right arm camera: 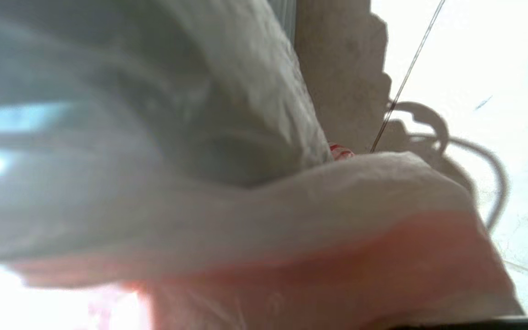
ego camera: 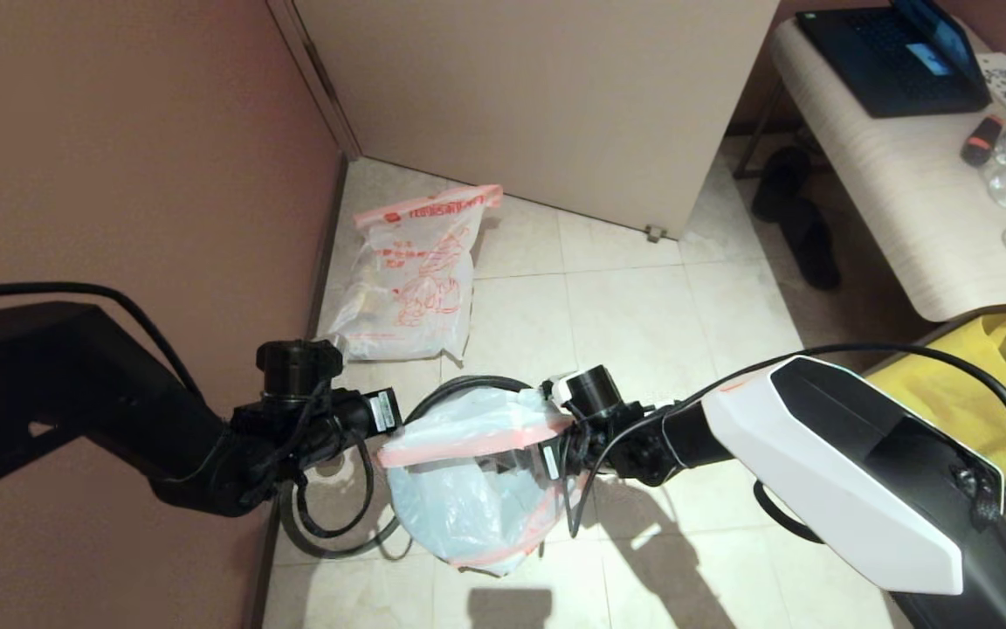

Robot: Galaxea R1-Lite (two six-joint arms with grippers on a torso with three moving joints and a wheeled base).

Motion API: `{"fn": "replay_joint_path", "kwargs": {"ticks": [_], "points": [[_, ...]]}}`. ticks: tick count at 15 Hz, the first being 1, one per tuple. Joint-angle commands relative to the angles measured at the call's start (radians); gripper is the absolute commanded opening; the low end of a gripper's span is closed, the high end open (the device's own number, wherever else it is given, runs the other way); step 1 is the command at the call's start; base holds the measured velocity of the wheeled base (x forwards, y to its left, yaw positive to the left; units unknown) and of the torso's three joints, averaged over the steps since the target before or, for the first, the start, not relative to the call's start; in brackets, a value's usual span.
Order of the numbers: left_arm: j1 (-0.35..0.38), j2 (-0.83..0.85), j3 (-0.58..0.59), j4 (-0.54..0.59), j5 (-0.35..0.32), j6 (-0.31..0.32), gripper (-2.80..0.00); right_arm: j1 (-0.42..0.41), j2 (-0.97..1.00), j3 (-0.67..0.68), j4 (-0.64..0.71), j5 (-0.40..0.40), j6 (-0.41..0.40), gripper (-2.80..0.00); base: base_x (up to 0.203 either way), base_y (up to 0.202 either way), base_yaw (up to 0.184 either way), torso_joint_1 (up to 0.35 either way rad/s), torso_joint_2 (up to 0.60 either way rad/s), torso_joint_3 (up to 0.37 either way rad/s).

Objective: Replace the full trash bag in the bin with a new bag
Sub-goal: Put the new garbage bag on the trash can

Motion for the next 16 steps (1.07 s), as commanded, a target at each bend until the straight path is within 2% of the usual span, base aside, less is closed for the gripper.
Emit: {"fn": "replay_joint_path", "kwargs": {"ticks": [1,2,4,5,6,9,12,14,16], "points": [[-0.007,-0.115,0.011,0.120,-0.005,0.029,-2.80,-0.003,-0.011,-0.003,-0.001,-0.002,0.003,-2.80,0.000,0.000,0.000,0.000,0.00,0.000],[-0.009,-0.161,0.018,0.152,-0.025,0.036,-2.80,-0.003,-0.013,-0.003,-0.001,0.000,0.005,-2.80,0.000,0.000,0.000,0.000,0.00,0.000],[-0.010,-0.225,0.043,0.245,-0.146,0.048,-2.80,-0.003,-0.015,-0.006,-0.001,0.003,0.041,-2.80,0.000,0.000,0.000,0.000,0.00,0.000],[-0.007,-0.232,0.042,0.296,-0.169,0.064,-2.80,-0.003,-0.020,-0.006,0.000,0.005,0.045,-2.80,0.000,0.000,0.000,0.000,0.00,0.000],[-0.007,-0.242,0.039,0.336,-0.172,0.078,-2.80,-0.004,-0.020,-0.008,0.000,0.005,0.045,-2.80,0.000,0.000,0.000,0.000,0.00,0.000],[0.007,-0.256,0.006,0.534,-0.171,0.176,-2.80,-0.009,-0.020,-0.019,0.003,0.005,0.047,-2.80,0.000,0.000,0.000,0.000,0.00,0.000],[0.044,-0.192,-0.022,0.540,-0.151,0.185,-2.80,-0.017,-0.022,-0.026,0.005,0.008,0.058,-2.80,0.000,0.000,0.000,0.000,0.00,0.000],[0.052,-0.112,-0.028,0.500,-0.127,0.181,-2.80,-0.019,-0.033,-0.029,0.006,0.044,0.092,-2.80,0.000,0.000,0.000,0.000,0.00,0.000],[0.062,-0.024,0.002,0.303,-0.135,0.164,-2.80,-0.028,-0.052,-0.035,0.038,0.112,0.141,-2.80,0.000,0.000,0.000,0.000,0.00,0.000]]}}
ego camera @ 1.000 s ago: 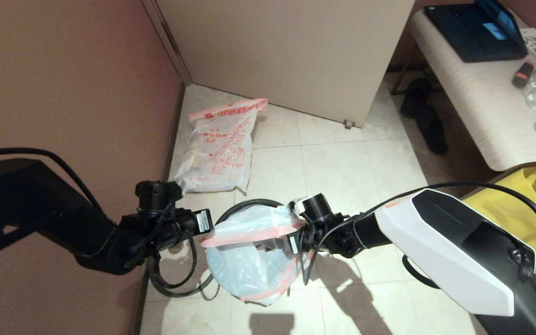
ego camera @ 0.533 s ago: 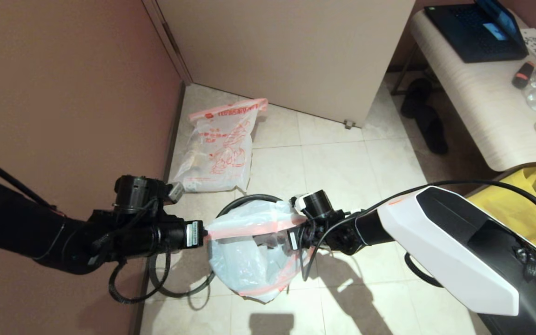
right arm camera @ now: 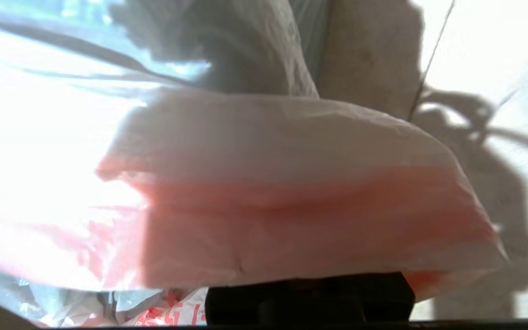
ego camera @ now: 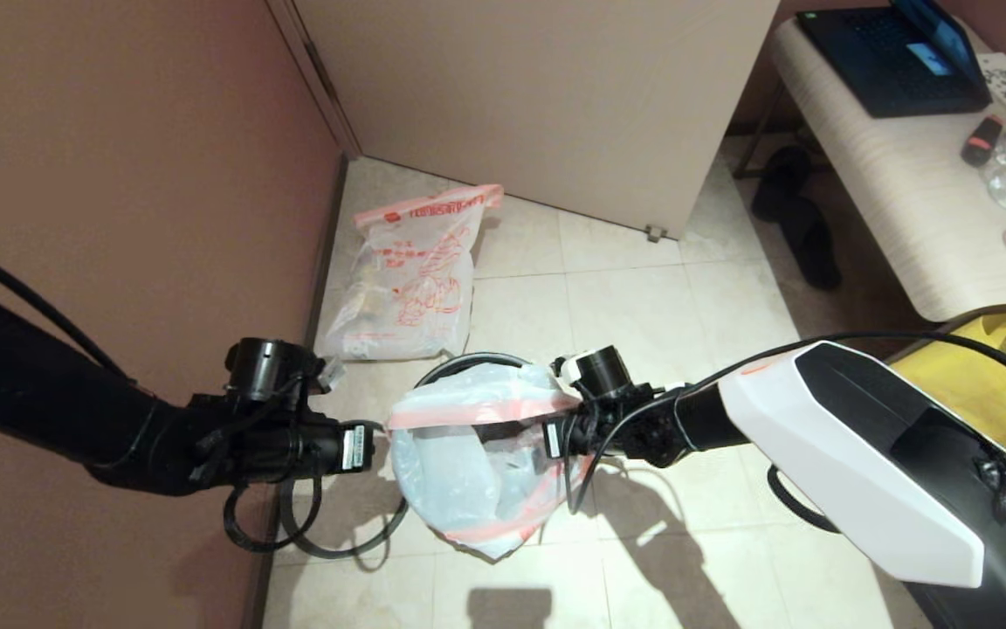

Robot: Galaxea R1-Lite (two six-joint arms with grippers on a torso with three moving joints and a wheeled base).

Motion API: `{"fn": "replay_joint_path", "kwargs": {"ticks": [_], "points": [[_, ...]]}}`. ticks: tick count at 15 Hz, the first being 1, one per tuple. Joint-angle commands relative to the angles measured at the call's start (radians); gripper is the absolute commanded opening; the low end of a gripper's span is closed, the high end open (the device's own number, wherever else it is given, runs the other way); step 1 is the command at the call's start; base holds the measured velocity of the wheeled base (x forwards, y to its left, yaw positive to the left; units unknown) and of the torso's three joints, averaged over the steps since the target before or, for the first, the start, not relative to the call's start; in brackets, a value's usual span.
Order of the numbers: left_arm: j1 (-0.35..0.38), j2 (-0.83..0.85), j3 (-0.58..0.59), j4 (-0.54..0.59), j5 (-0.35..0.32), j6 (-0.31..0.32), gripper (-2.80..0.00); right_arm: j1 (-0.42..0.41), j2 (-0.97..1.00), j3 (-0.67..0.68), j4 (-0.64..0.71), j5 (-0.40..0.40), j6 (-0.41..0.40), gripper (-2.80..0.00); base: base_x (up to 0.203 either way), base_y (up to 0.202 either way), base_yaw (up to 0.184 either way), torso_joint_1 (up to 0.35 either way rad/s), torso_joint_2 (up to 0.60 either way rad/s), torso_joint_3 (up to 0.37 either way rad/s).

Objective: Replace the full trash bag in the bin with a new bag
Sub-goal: Put the new garbage bag on the trash can

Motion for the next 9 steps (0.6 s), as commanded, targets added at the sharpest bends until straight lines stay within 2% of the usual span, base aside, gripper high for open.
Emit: {"fn": "replay_joint_path", "kwargs": {"ticks": [1,3,4,7,9], "points": [[0.004,0.129,0.050,-0.223,-0.010,-0.010,-2.80,-0.008,-0.020,-0.013,0.024,0.041,0.029,-2.80,0.000,0.000,0.000,0.000,0.00,0.000],[0.004,0.216,0.111,-0.492,-0.011,-0.010,-2.80,-0.021,-0.022,-0.030,0.042,0.051,0.042,-2.80,0.000,0.000,0.000,0.000,0.00,0.000],[0.003,0.258,0.128,-0.567,-0.012,-0.010,-2.80,-0.021,-0.023,-0.029,0.045,0.064,0.042,-2.80,0.000,0.000,0.000,0.000,0.00,0.000],[-0.009,0.287,0.136,-0.691,-0.014,-0.021,-2.80,-0.021,-0.025,-0.030,0.067,0.081,0.054,-2.80,0.000,0.000,0.000,0.000,0.00,0.000],[-0.009,0.269,0.151,-0.719,-0.014,-0.033,-2.80,-0.021,-0.029,-0.031,0.068,0.092,0.057,-2.80,0.000,0.000,0.000,0.000,0.00,0.000]]}}
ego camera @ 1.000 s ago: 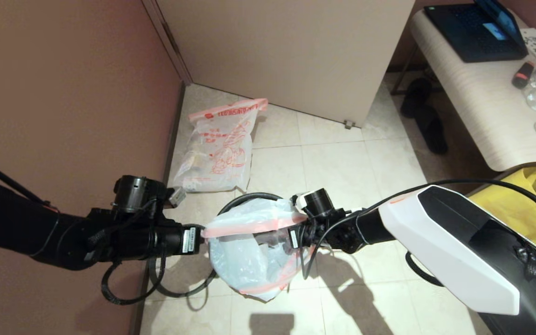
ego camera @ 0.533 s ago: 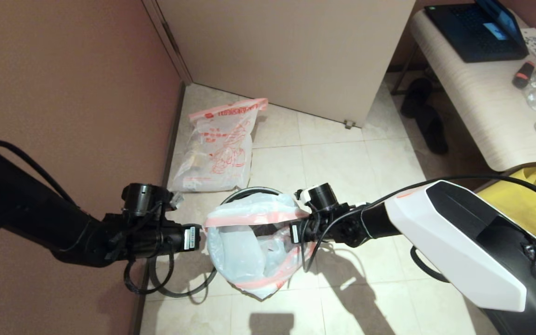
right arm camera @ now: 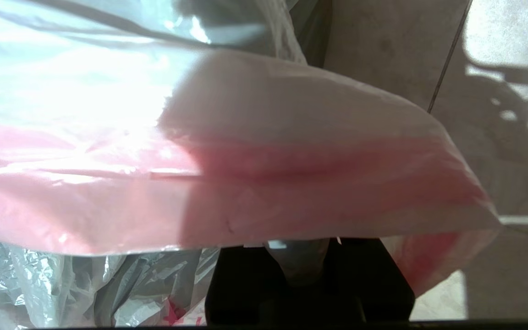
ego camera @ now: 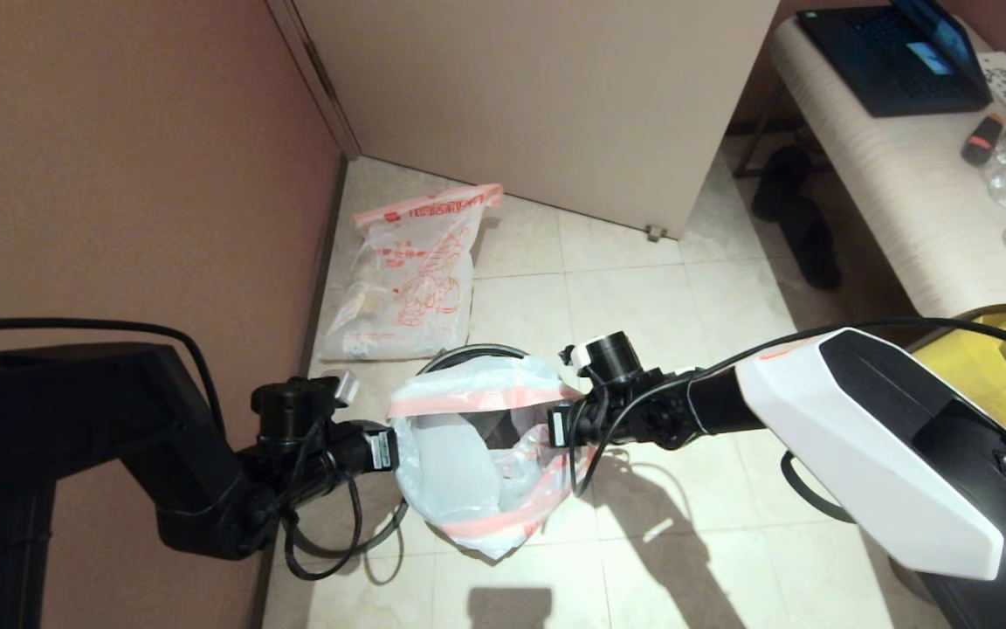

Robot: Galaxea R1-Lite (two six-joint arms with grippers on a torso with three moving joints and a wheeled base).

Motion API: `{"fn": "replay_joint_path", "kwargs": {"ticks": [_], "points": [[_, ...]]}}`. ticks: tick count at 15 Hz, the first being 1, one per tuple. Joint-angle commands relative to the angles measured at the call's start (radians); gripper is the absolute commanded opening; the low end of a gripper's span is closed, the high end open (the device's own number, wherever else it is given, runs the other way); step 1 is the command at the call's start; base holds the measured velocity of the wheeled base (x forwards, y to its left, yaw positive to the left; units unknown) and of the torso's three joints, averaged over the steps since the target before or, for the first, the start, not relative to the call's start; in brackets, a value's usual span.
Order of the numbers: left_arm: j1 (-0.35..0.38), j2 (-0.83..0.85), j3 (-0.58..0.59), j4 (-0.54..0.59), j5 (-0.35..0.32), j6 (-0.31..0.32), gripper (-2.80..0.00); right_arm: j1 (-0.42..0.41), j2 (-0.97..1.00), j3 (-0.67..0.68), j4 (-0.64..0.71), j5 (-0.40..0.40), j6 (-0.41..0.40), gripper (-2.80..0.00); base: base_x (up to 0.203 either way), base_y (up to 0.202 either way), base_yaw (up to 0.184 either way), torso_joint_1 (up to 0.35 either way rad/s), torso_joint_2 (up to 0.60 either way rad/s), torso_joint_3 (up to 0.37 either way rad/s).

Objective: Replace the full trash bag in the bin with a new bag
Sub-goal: Put the new garbage bag on the trash can

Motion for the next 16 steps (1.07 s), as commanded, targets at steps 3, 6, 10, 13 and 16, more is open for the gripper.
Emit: {"fn": "replay_joint_path", "kwargs": {"ticks": [3,6,10,13,16], "points": [[0.000,-0.038,0.032,-0.013,-0.001,-0.009,-2.80,0.000,0.002,-0.004,-0.001,0.003,0.002,-2.80,0.000,0.000,0.000,0.000,0.00,0.000],[0.004,-0.095,0.063,-0.015,-0.001,-0.010,-2.80,-0.002,0.012,-0.010,0.001,0.003,0.002,-2.80,0.000,0.000,0.000,0.000,0.00,0.000],[0.005,-0.113,0.063,-0.022,-0.001,-0.030,-2.80,0.008,0.008,-0.009,0.035,0.023,0.002,-2.80,0.000,0.000,0.000,0.000,0.00,0.000],[0.007,-0.122,0.064,-0.027,-0.001,-0.033,-2.80,0.016,0.005,-0.007,0.047,0.025,0.003,-2.80,0.000,0.000,0.000,0.000,0.00,0.000],[0.008,-0.124,0.064,-0.028,-0.001,-0.035,-2.80,0.032,0.007,0.000,0.050,0.024,0.001,-2.80,0.000,0.000,0.000,0.000,0.00,0.000]]}}
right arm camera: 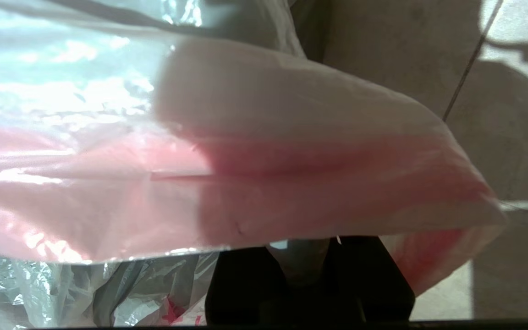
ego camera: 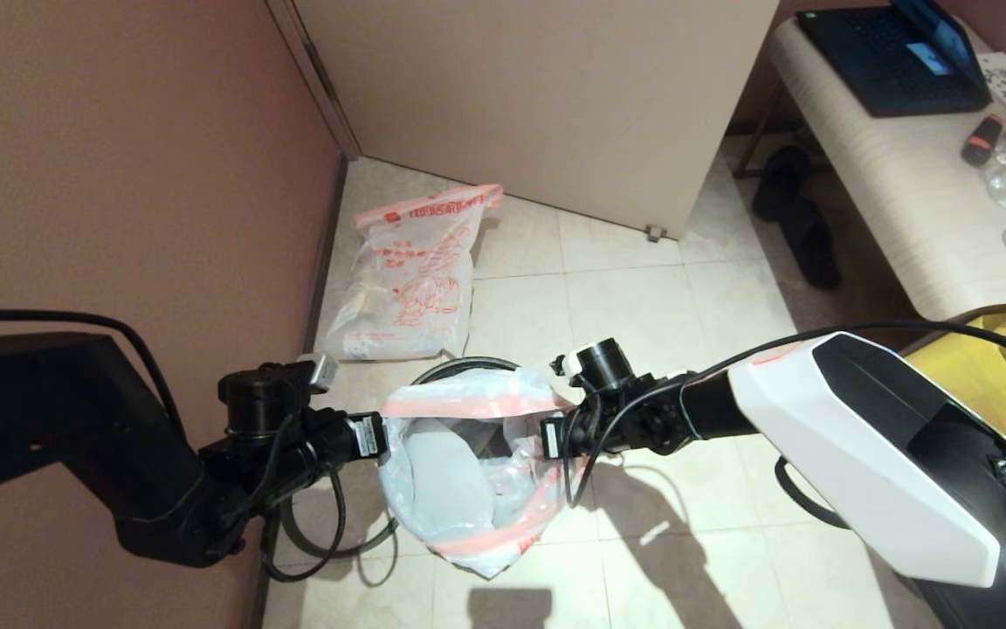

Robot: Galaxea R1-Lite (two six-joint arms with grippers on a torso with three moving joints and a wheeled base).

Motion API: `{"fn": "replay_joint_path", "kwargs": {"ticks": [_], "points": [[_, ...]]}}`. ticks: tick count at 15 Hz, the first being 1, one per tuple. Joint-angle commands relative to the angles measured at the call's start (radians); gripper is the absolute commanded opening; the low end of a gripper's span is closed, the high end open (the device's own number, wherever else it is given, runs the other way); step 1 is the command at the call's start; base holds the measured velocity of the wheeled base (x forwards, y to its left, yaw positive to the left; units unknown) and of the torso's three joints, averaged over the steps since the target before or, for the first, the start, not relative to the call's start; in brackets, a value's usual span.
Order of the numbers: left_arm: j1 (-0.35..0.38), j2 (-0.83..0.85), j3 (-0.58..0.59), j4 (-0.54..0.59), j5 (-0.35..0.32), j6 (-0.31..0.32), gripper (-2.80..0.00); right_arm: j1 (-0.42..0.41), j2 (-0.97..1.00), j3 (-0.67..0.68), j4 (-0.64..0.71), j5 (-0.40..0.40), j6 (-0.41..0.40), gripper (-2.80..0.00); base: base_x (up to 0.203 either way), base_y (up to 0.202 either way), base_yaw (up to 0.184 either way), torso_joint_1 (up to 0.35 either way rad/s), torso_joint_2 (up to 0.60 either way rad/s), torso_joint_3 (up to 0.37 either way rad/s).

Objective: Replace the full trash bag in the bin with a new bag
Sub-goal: Put the new garbage bag on the trash can

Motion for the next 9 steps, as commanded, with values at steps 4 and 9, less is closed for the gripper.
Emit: {"fn": "replay_joint_path", "kwargs": {"ticks": [4,9], "points": [[0.002,-0.002,-0.001,-0.009,0.000,0.000,-2.80,0.009,0.009,0.003,-0.001,-0.011,-0.015,-2.80,0.000,0.000,0.000,0.000,0.00,0.000],[0.006,0.060,-0.027,-0.009,0.001,0.001,-2.80,0.023,0.057,0.000,0.001,-0.091,-0.084,-2.80,0.000,0.000,0.000,0.000,0.00,0.000]]}}
